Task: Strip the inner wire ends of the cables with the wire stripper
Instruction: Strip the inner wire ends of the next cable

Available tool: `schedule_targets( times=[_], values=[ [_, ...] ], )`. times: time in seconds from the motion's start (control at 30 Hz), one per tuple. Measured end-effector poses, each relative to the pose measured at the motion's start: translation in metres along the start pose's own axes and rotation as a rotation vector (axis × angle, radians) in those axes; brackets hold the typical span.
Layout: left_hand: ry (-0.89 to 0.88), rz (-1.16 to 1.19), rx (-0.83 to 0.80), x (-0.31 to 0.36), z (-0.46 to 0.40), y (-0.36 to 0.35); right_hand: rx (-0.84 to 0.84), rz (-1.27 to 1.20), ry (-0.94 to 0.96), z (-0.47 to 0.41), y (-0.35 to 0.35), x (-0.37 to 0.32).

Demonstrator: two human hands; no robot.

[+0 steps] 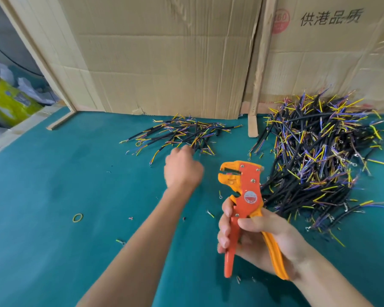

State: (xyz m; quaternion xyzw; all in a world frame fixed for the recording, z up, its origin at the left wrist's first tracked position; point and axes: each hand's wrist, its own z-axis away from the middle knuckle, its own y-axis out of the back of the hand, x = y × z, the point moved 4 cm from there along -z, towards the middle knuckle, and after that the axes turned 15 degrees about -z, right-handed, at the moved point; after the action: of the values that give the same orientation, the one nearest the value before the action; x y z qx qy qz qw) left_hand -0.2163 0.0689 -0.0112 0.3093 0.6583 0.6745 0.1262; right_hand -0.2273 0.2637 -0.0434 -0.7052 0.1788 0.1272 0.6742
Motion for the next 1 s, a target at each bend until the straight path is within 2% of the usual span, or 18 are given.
schedule_targets(
  times=[0.1,0.3,0.47,0.57,0.63,0.7,0.8,0.9,1.0],
  values=[
    [0.076,-0.171,-0.007,-0.031,-0.024,-0.012,0.111,0.062,-0.004,-0.002,0.007,0.007],
    [0.094,-0.131,0.04,-0.052,-0.046,-0.012,0.182,0.119,-0.029,-0.003,0.008,0.009],
    [0.144,-0.179,0.163,-0.071,-0.064,0.017,0.206,0.128,-0.044,-0.003,0.009,0.01],
    [0.241,-0.061,0.193,-0.085,-0.07,0.039,0.217,0.121,-0.052,-0.003,0.01,0.01],
    [0.292,0.102,0.178,-0.092,-0.066,0.047,0.218,0.117,-0.058,-0.003,0.01,0.01],
    [0.302,0.299,0.18,-0.095,-0.053,0.049,0.217,0.113,-0.057,-0.003,0.009,0.01],
    [0.29,0.47,0.198,-0.09,-0.025,0.036,0.229,0.089,-0.043,-0.003,0.01,0.009],
    [0.239,0.554,0.206,-0.078,0.007,0.019,0.238,0.055,-0.025,-0.002,0.01,0.009],
    [0.148,0.483,0.319,-0.073,0.033,0.004,0.275,0.04,0.022,-0.002,0.012,0.008]
  ],
)
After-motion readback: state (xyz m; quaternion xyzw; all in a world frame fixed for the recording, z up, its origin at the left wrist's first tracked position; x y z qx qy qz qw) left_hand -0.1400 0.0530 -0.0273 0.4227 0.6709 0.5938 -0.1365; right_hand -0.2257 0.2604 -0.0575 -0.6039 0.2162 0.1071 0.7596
